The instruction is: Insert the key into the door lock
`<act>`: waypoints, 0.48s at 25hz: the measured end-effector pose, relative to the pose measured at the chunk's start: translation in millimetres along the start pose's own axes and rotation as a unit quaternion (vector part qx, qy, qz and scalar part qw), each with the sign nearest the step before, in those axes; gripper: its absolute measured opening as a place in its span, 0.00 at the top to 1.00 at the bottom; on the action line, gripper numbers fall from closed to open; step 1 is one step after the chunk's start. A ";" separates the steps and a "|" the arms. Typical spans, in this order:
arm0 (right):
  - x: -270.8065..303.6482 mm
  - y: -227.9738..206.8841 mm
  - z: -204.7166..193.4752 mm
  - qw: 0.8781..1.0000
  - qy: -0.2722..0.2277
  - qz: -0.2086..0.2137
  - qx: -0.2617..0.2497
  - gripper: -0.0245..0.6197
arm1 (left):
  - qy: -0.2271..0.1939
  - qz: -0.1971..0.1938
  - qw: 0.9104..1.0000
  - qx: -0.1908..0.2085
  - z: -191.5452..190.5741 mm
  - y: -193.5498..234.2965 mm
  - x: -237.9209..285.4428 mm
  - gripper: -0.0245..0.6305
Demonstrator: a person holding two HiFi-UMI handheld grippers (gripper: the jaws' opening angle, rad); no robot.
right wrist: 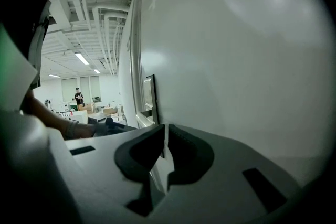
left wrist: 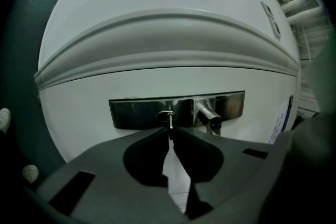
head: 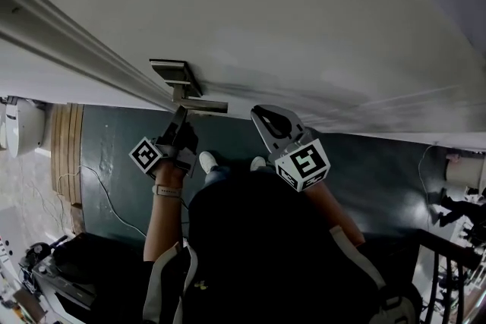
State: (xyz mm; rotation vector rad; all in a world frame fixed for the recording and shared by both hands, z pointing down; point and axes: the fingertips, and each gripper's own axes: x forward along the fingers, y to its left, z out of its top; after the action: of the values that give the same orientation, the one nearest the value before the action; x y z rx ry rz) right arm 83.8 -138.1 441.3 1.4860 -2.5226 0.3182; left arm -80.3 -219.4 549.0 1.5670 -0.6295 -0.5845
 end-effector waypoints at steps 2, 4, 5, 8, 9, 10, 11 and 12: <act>1.4 3.2 0.4 1.000 0.000 0.008 -0.001 0.91 | -0.003 0.001 1.000 -0.001 -2.2 -1.1 -6.7 0.92; 3.4 6.9 1.3 1.000 0.000 0.021 -0.005 0.91 | -0.010 0.006 1.000 0.005 -3.4 -1.7 -15.8 0.93; 4.4 9.1 1.9 1.000 0.000 0.027 -0.006 0.91 | -0.014 0.007 1.000 0.009 -3.6 -2.6 -20.7 0.93; 7.1 17.3 5.1 0.999 0.000 0.044 -0.012 0.91 | -0.027 0.011 0.999 0.020 -2.8 -6.9 -36.5 0.94; 8.2 20.5 6.1 0.999 0.000 0.050 -0.014 0.91 | -0.032 0.012 0.999 0.025 -2.6 -8.7 -41.8 0.95; 9.6 23.8 6.8 0.998 0.000 0.057 -0.016 0.91 | -0.035 0.014 0.999 0.033 -2.6 -10.8 -47.1 0.95; 11.2 27.3 7.1 0.998 0.000 0.065 -0.018 0.91 | -0.039 0.016 0.998 0.044 -2.8 -13.7 -52.1 0.95; 13.0 30.9 7.2 0.997 0.000 0.074 -0.018 0.91 | -0.041 0.019 0.997 0.058 -3.2 -17.5 -56.7 0.95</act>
State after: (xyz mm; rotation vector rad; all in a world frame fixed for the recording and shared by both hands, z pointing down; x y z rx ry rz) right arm 50.1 -136.4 435.4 1.2895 -2.6292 0.2919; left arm -117.9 -176.6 532.0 1.6426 -0.7661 -0.5949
